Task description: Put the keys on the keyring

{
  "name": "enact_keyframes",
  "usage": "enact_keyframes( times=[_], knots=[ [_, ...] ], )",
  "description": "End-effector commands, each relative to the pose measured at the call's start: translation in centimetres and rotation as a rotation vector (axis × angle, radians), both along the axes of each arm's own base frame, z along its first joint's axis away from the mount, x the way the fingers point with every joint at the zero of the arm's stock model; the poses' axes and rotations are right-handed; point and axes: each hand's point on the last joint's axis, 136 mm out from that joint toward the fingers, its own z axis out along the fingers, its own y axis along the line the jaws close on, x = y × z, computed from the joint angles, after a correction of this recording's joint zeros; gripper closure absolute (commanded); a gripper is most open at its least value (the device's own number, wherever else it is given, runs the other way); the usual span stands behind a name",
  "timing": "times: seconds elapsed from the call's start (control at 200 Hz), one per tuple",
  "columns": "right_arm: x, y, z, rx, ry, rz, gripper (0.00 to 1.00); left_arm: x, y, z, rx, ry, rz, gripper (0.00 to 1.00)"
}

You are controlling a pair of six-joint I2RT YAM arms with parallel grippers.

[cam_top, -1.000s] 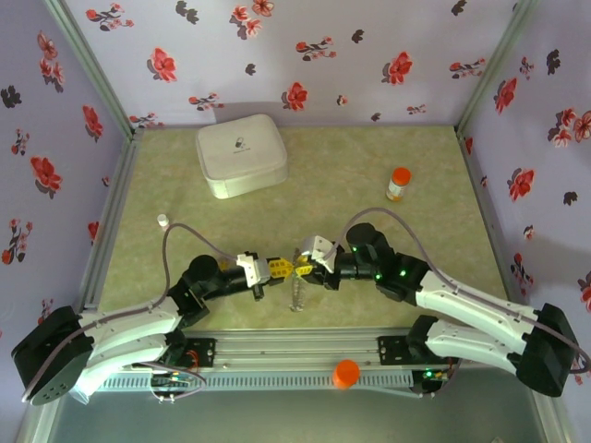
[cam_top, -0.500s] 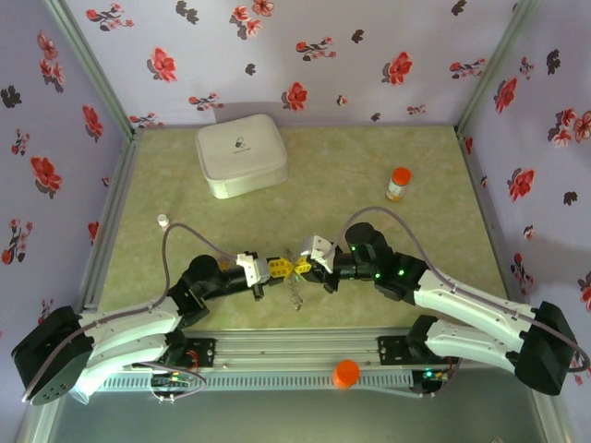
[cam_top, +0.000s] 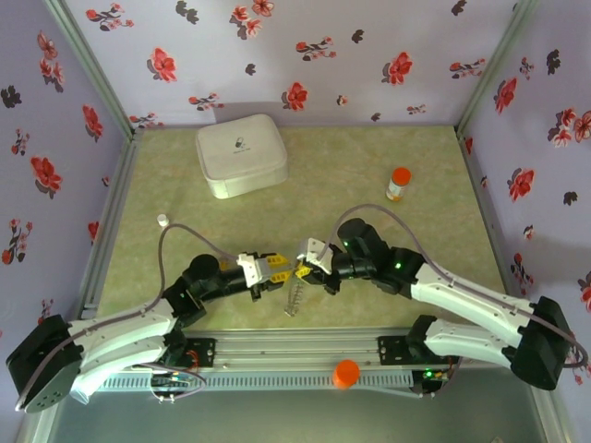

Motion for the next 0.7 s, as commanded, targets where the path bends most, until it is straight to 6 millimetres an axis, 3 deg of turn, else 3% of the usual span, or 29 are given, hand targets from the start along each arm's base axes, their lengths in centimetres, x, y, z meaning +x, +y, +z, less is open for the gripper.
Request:
enact_keyframes(
  times=[0.0, 0.225, 0.43, 0.48, 0.55, 0.695],
  knots=[
    [-0.2, 0.1, 1.1, -0.065, -0.036, 0.055, 1.0, 0.3, 0.0, -0.8, 0.117, 0.013, 0.007, 0.75],
    [-0.3, 0.5, -0.3, -0.209, -0.068, 0.097, 1.0, 0.3, -0.3, -0.3, 0.126, -0.002, -0.008, 0.8],
    [-0.1, 0.9, 0.1, -0.216, -0.086, 0.098, 1.0, 0.0, -0.7, 0.0, 0.138, -0.012, -0.04, 1.0],
    [0.1, 0.9, 0.4, -0.204, -0.085, 0.075, 1.0, -0.1, -0.7, 0.1, 0.135, -0.016, -0.045, 1.0],
    [0.6, 0.6, 0.8, -0.178, -0.075, 0.033, 0.82, -0.2, -0.6, 0.3, 0.122, -0.023, -0.046, 1.0],
    [1.0, -0.4, 1.2, -0.08, -0.005, -0.033, 0.73, -0.4, -0.3, 1.4, 0.011, -0.05, -0.035, 1.0]
  ],
)
